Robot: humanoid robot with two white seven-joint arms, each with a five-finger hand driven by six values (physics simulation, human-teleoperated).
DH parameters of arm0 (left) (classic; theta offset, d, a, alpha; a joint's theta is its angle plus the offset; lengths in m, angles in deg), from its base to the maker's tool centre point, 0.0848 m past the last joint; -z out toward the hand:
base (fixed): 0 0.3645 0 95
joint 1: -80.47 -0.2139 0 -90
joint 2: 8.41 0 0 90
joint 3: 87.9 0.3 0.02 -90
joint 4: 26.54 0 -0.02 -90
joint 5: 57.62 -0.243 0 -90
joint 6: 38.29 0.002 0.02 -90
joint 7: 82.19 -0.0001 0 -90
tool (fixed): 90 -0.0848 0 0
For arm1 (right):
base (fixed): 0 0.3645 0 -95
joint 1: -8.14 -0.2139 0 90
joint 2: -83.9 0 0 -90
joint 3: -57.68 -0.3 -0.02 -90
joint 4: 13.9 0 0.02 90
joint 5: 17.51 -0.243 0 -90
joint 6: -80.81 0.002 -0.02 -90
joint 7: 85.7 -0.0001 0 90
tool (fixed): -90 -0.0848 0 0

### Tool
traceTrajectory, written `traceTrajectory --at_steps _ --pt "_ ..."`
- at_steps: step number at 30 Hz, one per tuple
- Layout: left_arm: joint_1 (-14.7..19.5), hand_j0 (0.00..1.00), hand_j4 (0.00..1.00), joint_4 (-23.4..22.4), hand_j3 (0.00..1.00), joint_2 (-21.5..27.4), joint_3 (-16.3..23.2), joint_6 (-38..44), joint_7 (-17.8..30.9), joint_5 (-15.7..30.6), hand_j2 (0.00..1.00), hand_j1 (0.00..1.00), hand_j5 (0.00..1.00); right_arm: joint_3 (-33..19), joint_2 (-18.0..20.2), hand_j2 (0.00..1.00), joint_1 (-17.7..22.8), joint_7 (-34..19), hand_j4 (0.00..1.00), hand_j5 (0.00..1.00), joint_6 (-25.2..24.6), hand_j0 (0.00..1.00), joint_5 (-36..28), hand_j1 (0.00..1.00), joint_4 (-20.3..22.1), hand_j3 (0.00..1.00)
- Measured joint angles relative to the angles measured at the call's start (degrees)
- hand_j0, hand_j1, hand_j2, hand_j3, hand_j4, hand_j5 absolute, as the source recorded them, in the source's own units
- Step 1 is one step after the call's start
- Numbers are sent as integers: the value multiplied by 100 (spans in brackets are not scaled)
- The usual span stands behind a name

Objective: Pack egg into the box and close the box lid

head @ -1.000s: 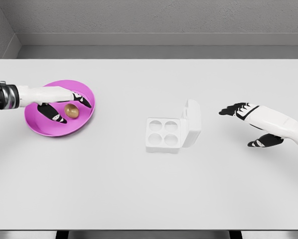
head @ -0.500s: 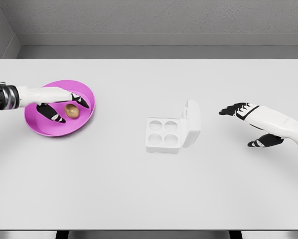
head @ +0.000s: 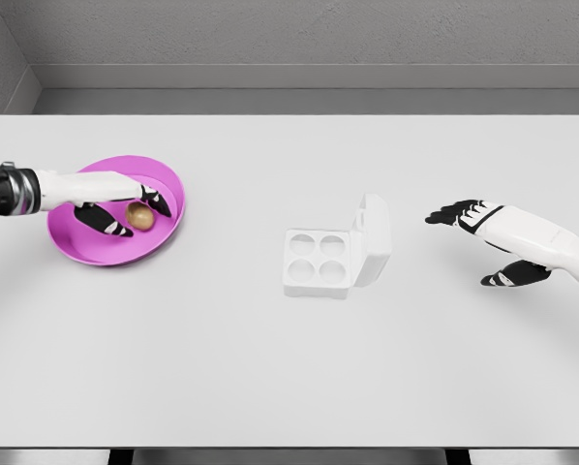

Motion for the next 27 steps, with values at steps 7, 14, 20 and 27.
traceTrajectory --at_steps 7,14,20,27 --pt "0 59 59 -40 59 -1 -8 0 -8 -82 59 59 59 0 -4 100 0 0 100 100 0 100 0 100 0 100" --pt "0 45 45 -67 45 -30 -15 1 -5 -80 45 45 45 0 -6 100 0 0 100 100 0 100 0 100 0 100" --pt "0 41 41 -76 41 -43 -37 1 -8 -87 41 41 41 0 -6 100 0 0 100 100 0 100 0 100 -4 100" --pt "18 41 41 -79 41 -57 -160 -1 -39 -100 41 41 41 -2 -6 100 0 0 100 100 0 100 0 100 -8 100"
